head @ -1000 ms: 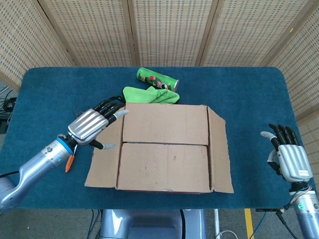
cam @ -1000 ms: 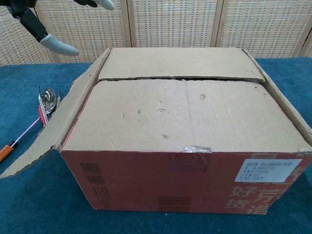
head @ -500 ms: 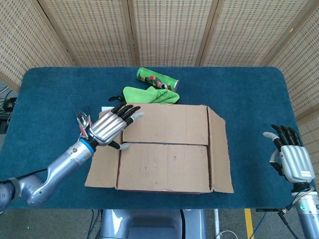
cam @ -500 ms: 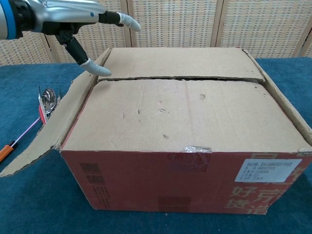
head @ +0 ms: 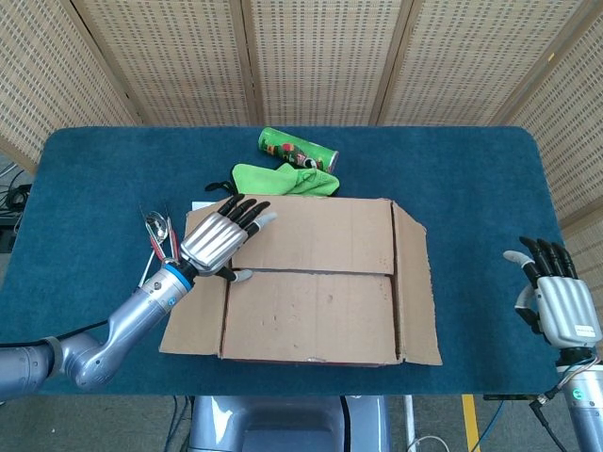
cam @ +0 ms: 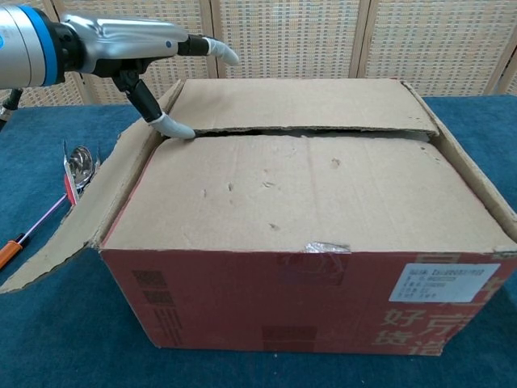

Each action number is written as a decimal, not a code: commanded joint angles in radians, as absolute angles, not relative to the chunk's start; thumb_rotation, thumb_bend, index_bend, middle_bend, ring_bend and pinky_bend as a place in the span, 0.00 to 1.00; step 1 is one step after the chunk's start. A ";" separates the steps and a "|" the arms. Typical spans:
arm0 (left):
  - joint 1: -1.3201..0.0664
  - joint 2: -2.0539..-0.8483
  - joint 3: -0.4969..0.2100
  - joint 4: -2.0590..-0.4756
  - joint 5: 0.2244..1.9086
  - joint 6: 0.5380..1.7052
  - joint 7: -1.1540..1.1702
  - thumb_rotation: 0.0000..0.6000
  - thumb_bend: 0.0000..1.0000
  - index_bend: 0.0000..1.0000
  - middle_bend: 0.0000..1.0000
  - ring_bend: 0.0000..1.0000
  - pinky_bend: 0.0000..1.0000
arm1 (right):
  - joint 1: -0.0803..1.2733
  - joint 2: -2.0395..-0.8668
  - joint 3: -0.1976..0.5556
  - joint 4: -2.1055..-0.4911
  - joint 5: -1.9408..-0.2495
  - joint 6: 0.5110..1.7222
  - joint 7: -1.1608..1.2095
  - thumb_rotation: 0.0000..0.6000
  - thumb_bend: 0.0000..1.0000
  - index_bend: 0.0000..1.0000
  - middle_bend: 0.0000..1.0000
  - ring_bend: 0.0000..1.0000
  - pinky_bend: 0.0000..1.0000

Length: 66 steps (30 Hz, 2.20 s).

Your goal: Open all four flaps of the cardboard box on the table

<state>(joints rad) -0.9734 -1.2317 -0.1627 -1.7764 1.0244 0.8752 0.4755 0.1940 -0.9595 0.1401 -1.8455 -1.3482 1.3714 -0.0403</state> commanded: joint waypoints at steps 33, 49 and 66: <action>-0.946 -1.264 -0.218 -1.736 1.029 1.044 0.465 0.76 0.24 0.01 0.00 0.00 0.00 | 0.184 -0.960 0.143 -1.829 -1.344 1.374 -0.016 1.00 1.00 0.22 0.09 0.00 0.00; -1.004 -1.317 -0.332 -1.529 0.989 1.048 0.411 0.76 0.24 0.01 0.00 0.00 0.00 | 0.175 -0.954 0.142 -1.824 -1.343 1.380 -0.006 1.00 1.00 0.22 0.09 0.00 0.00; -1.161 -1.536 -0.389 -1.241 0.793 0.995 0.592 0.76 0.23 0.01 0.00 0.00 0.00 | 0.161 -0.937 0.141 -1.835 -1.329 1.389 -0.015 1.00 1.00 0.22 0.09 0.00 0.00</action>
<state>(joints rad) -1.1404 -1.5136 -0.3755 -1.2649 0.8192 0.9977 0.5703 0.1621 -0.9380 0.1414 -1.8343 -1.3302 1.3882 -0.0140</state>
